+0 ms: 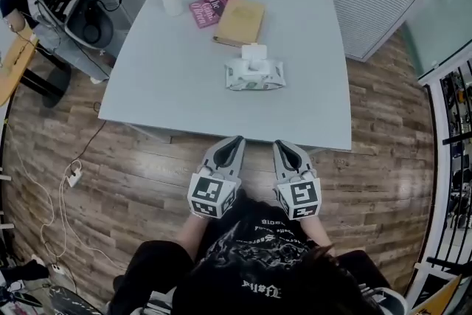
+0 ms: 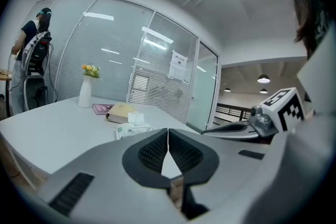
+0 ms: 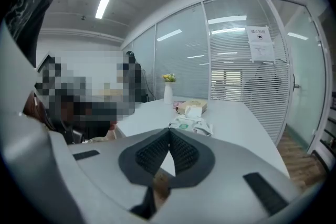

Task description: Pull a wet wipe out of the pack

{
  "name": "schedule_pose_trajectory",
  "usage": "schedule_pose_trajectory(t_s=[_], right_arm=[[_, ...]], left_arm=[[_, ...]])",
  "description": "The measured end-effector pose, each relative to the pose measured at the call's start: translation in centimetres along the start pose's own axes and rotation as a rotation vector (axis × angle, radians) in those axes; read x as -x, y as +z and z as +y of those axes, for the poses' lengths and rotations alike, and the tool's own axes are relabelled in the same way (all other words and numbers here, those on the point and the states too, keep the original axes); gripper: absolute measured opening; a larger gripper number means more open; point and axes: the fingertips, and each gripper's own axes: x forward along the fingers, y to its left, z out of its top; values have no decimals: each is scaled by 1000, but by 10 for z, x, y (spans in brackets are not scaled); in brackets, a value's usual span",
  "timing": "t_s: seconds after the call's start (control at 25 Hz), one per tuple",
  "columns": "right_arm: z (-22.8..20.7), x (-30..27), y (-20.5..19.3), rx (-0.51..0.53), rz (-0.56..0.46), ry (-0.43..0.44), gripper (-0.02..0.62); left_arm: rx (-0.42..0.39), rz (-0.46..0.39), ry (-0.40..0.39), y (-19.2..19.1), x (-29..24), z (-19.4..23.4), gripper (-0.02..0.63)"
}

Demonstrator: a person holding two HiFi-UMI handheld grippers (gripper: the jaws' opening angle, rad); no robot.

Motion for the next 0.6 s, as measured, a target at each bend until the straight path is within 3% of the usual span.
schedule_pose_trajectory(t_s=[0.36,0.6], right_arm=[[-10,-69,33,-28,2,-112,-2],[-20,-90,39,-21,17,-140,-2]], left_arm=[[-39,0,-116,32,-39,64,8],[-7,-3,-125,38,-52,82,8]])
